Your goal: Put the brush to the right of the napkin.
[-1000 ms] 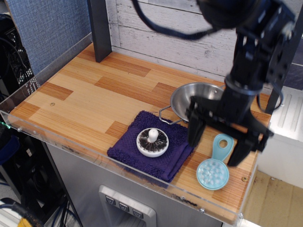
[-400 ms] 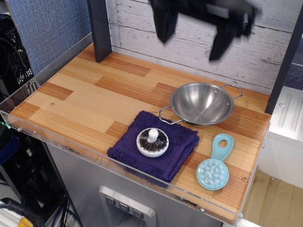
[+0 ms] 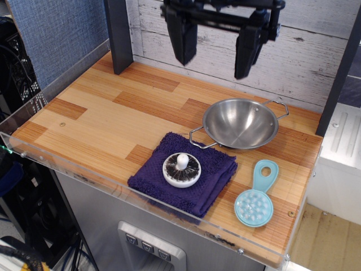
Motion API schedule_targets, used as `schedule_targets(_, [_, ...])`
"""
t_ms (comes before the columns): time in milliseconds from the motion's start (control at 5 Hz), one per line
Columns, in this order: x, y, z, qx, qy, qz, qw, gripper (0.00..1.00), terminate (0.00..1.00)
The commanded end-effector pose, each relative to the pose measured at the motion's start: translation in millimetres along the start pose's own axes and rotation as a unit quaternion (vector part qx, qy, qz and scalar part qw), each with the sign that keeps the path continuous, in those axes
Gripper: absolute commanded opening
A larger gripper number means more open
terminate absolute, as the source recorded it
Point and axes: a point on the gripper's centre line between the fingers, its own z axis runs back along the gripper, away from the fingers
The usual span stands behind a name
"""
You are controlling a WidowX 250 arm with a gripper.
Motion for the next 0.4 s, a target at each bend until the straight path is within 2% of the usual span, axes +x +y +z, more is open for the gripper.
schedule_targets(0, [-3.9, 1.1, 4.8, -0.029, -0.008, -0.034, 0.9990, 1.00, 0.00])
schedule_targets(200, [-3.9, 1.1, 4.8, -0.029, -0.008, -0.034, 0.9990, 1.00, 1.00])
